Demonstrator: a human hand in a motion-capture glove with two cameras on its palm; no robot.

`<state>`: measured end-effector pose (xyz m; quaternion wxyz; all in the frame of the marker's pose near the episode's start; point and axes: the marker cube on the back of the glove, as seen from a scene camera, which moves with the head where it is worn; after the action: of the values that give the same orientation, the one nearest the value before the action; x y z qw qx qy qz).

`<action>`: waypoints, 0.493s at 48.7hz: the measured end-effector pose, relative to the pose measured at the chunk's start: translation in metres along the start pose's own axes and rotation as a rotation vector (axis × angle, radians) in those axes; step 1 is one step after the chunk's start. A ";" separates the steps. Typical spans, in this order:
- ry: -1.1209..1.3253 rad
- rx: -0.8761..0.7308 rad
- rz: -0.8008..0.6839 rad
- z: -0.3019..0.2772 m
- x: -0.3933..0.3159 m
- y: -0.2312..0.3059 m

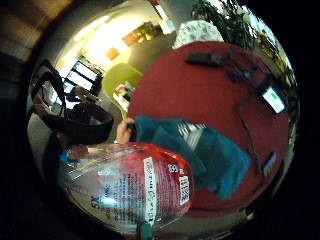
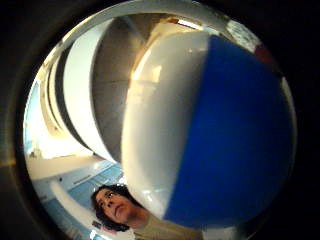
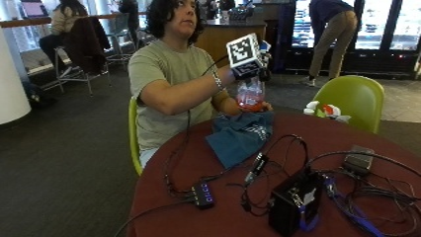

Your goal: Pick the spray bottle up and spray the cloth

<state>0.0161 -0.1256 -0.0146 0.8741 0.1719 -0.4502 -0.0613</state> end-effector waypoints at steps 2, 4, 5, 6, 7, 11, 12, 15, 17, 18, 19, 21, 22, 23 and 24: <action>-0.042 0.030 -0.029 0.010 0.002 -0.010; -0.084 0.058 -0.051 0.020 0.005 -0.019; -0.107 0.072 -0.061 0.025 0.007 -0.024; -0.130 0.087 -0.070 0.030 0.009 -0.029; -0.152 0.105 -0.077 0.036 0.013 -0.035; -0.214 0.180 -0.094 0.053 0.034 -0.058; -0.224 0.195 -0.093 0.055 0.041 -0.063; -0.249 0.227 -0.077 0.063 0.064 -0.077; -0.262 0.240 -0.056 0.071 0.078 -0.083; -0.269 0.244 -0.045 0.075 0.085 -0.085; -0.276 0.246 -0.035 0.079 0.090 -0.087; -0.294 0.239 -0.015 0.089 0.099 -0.089; -0.305 0.231 -0.007 0.095 0.102 -0.089; -0.316 0.225 0.000 0.100 0.105 -0.090; -0.324 0.220 0.005 0.104 0.108 -0.092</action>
<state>-0.0006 -0.2649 0.0911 0.7663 0.2532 -0.5893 -0.0366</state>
